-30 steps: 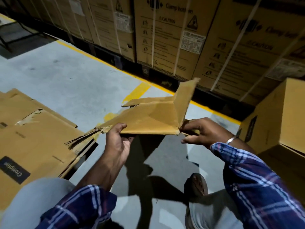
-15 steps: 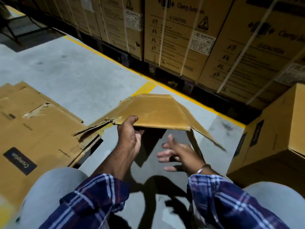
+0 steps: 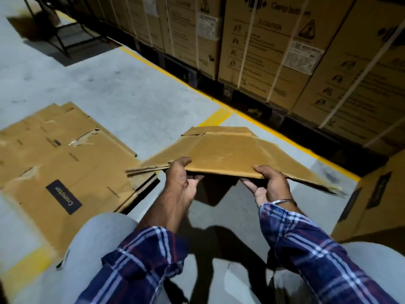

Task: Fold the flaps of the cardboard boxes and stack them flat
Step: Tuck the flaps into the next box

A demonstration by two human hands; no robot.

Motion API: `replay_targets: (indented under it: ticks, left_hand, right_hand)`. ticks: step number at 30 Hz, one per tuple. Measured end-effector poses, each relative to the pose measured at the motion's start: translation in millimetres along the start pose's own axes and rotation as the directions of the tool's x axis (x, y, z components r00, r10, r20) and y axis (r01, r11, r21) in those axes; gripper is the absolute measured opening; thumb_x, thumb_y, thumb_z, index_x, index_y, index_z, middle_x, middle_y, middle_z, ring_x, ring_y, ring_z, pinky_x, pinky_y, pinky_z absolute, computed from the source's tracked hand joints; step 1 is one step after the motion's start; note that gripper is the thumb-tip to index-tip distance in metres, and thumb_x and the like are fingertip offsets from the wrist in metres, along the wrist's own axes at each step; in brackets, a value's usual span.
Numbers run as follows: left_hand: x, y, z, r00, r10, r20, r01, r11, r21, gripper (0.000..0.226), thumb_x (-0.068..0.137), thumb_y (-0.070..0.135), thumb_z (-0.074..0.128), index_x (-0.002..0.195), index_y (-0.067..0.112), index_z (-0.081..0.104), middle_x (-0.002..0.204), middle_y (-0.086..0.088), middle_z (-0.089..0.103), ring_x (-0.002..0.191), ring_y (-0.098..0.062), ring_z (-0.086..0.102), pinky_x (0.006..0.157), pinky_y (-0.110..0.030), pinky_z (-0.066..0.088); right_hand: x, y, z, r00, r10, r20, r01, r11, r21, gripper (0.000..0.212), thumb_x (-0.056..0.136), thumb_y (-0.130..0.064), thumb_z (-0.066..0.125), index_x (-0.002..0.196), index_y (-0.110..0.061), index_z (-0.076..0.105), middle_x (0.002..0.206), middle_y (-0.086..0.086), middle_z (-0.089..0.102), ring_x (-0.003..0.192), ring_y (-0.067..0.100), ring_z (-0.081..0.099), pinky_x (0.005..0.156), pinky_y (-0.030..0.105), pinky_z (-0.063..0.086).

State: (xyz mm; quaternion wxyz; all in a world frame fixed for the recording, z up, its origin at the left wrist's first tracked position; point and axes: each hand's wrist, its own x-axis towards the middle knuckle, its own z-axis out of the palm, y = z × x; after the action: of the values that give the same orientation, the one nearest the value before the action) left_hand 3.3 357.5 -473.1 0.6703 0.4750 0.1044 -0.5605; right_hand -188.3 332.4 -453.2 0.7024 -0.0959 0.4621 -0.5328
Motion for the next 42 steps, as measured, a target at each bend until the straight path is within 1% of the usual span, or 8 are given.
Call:
replay_targets:
  ticks: [3, 10, 15, 20, 23, 28, 36, 42]
  left_hand:
    - [1.6, 11.0, -1.7, 0.999, 0.038, -0.002, -0.038, 0.999, -0.028, 0.022, 0.093, -0.007, 0.05, 0.112, 0.002, 0.055, 0.119, -0.027, 0.062, 0.093, -0.037, 0.065, 0.055, -0.044, 0.062]
    - [-13.8, 76.5, -18.1, 0.973, 0.226, -0.05, -0.23, 0.968, -0.096, 0.032, 0.089, -0.014, 0.051, 0.119, -0.002, 0.053, 0.111, -0.028, 0.065, 0.093, -0.041, 0.069, 0.072, -0.061, 0.06]
    - [-42.4, 149.1, -66.6, 0.931, 0.359, -0.069, -0.365, 0.909, -0.203, 0.014, 0.095, -0.005, 0.051, 0.102, 0.003, 0.059, 0.099, -0.02, 0.068, 0.084, -0.033, 0.069, 0.072, -0.043, 0.062]
    - [-58.7, 185.1, -161.2, 0.863, 0.472, -0.178, -0.505, 0.806, -0.309, 0.034, 0.097, 0.012, 0.063, 0.13, 0.012, 0.064, 0.109, -0.01, 0.072, 0.082, -0.025, 0.076, 0.061, -0.035, 0.061]
    - [-41.1, 186.7, -214.6, 0.866, 0.416, -0.277, -0.495, 0.791, -0.359, 0.033, 0.095, 0.017, 0.067, 0.128, 0.016, 0.067, 0.113, -0.007, 0.075, 0.093, -0.024, 0.075, 0.063, -0.033, 0.061]
    - [29.2, 178.8, -303.8, 0.842, 0.221, -0.491, -0.43, 0.825, -0.366, 0.042, 0.094, 0.013, 0.068, 0.135, 0.007, 0.059, 0.131, -0.015, 0.067, 0.116, -0.031, 0.068, 0.075, -0.039, 0.063]
    - [115.3, 138.0, -397.6, 0.823, 0.036, -0.566, -0.282, 0.892, -0.354, 0.037, 0.105, 0.005, 0.053, 0.139, -0.006, 0.047, 0.135, -0.026, 0.057, 0.121, -0.039, 0.061, 0.107, -0.051, 0.049]
    - [134.8, 86.8, -412.5, 0.815, 0.053, -0.577, -0.241, 0.937, -0.254, 0.029, 0.104, 0.007, 0.057, 0.131, -0.002, 0.055, 0.12, -0.015, 0.066, 0.12, -0.031, 0.061, 0.087, -0.039, 0.057]
  right_hand:
    - [-0.6, -3.8, 8.7, 0.998, -0.034, 0.043, 0.035, 0.999, -0.029, 0.042, 0.089, 0.01, 0.056, 0.129, -0.001, 0.056, 0.117, 0.019, 0.064, 0.095, 0.033, 0.069, 0.058, 0.042, 0.061]
    - [-8.9, 10.3, 67.8, 0.952, -0.008, 0.307, 0.035, 0.996, -0.082, 0.026, 0.091, 0.009, 0.054, 0.116, 0.001, 0.057, 0.107, 0.02, 0.064, 0.068, 0.026, 0.07, 0.057, 0.033, 0.059]
    - [-23.7, 62.8, 141.9, 0.874, 0.145, 0.464, -0.074, 0.983, -0.167, 0.019, 0.094, 0.007, 0.055, 0.108, -0.004, 0.063, 0.095, 0.014, 0.071, 0.079, 0.025, 0.074, 0.066, 0.045, 0.064]
    - [-45.8, 144.2, 201.0, 0.73, 0.356, 0.584, -0.177, 0.923, -0.342, 0.013, 0.095, 0.003, 0.058, 0.089, -0.002, 0.068, 0.085, 0.012, 0.071, 0.079, 0.025, 0.072, 0.069, 0.043, 0.064]
    - [-42.0, 200.1, 210.0, 0.697, 0.461, 0.55, -0.221, 0.867, -0.446, 0.007, 0.097, -0.001, 0.06, 0.098, -0.002, 0.067, 0.091, 0.013, 0.071, 0.078, 0.023, 0.073, 0.065, 0.038, 0.062]
    - [-17.1, 274.2, 194.6, 0.791, 0.537, 0.293, -0.247, 0.719, -0.65, 0.006, 0.098, 0.0, 0.058, 0.095, -0.004, 0.061, 0.089, 0.024, 0.068, 0.083, 0.036, 0.07, 0.063, 0.037, 0.059]
    - [-13.6, 229.7, 121.1, 0.7, 0.656, 0.282, 0.007, 0.389, -0.921, 0.024, 0.099, -0.013, 0.061, 0.123, -0.013, 0.066, 0.108, 0.014, 0.076, 0.095, 0.023, 0.073, 0.079, 0.03, 0.055]
    - [-9.1, 182.2, 76.3, 0.722, 0.635, 0.275, 0.125, 0.271, -0.954, 0.024, 0.1, -0.009, 0.057, 0.12, -0.017, 0.07, 0.108, 0.009, 0.076, 0.102, 0.026, 0.073, 0.083, 0.034, 0.053]
